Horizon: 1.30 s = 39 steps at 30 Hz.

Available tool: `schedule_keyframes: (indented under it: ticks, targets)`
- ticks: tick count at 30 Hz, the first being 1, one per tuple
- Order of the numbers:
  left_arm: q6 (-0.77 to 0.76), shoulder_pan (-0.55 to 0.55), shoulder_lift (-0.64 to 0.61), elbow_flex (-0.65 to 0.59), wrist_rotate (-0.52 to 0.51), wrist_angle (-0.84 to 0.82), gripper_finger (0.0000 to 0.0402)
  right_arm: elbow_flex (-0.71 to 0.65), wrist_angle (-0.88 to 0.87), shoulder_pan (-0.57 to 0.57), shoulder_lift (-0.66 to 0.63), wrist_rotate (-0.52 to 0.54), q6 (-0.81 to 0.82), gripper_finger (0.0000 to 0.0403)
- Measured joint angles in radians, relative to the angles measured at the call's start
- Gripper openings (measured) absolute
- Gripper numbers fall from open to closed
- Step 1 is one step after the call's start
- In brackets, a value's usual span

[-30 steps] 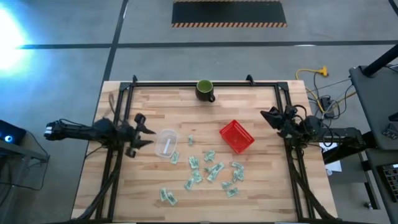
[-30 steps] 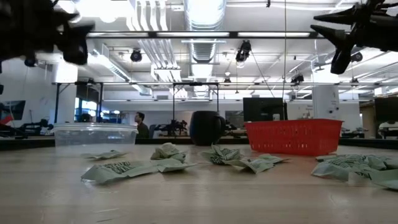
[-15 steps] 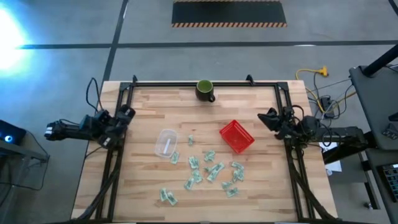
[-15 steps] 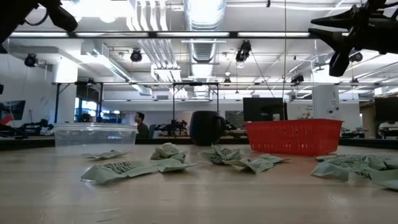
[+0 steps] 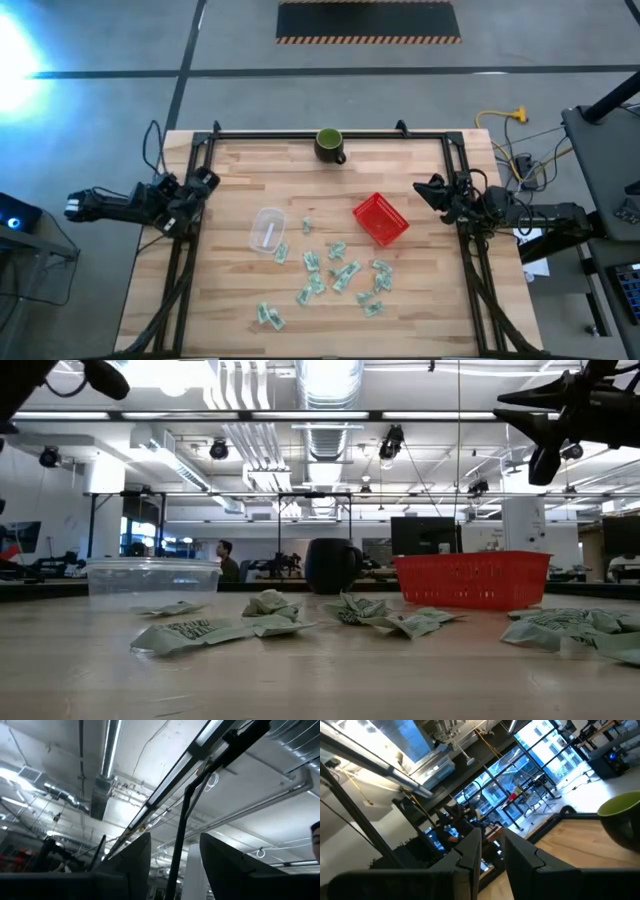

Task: Pick and place items into bin
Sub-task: Put the stevia packet into the transparent bin

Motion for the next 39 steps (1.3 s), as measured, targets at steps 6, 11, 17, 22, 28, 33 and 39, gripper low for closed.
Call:
schedule_keyframes:
  ticks: [6, 11, 17, 22, 28, 33, 39]
  targets:
    - [-0.024, 0.000, 0.230, 0.116, -0.011, 0.054, 0.0154, 0.000, 0.003, 0.000, 0.000, 0.000, 0.001, 0.0068]
    - [-0.092, 0.000, 0.378, 0.240, 0.008, 0.042, 0.0154, 0.000, 0.049, 0.000, 0.000, -0.002, 0.003, 0.0068]
    - [-0.145, -0.026, 0.564, 0.384, 0.073, -0.115, 0.0150, 0.000, 0.286, 0.001, 0.009, -0.130, -0.046, 0.0068]
    - [-0.118, -0.027, 0.673, 0.474, 0.089, -0.156, 0.0142, 0.088, 0.378, 0.002, 0.061, -0.233, -0.187, 0.0068]
    - [-0.123, -0.029, 0.729, 0.518, 0.141, -0.174, 0.0141, 0.306, 0.183, 0.002, 0.227, -0.360, -0.280, 0.0068]
    - [-0.145, -0.035, 0.712, 0.516, 0.144, -0.168, 0.0141, 0.490, -0.031, 0.003, 0.377, -0.403, -0.362, 0.0068]
    - [-0.145, -0.043, 0.681, 0.505, 0.144, -0.174, 0.0141, 0.686, -0.258, 0.003, 0.489, -0.405, -0.475, 0.0068]
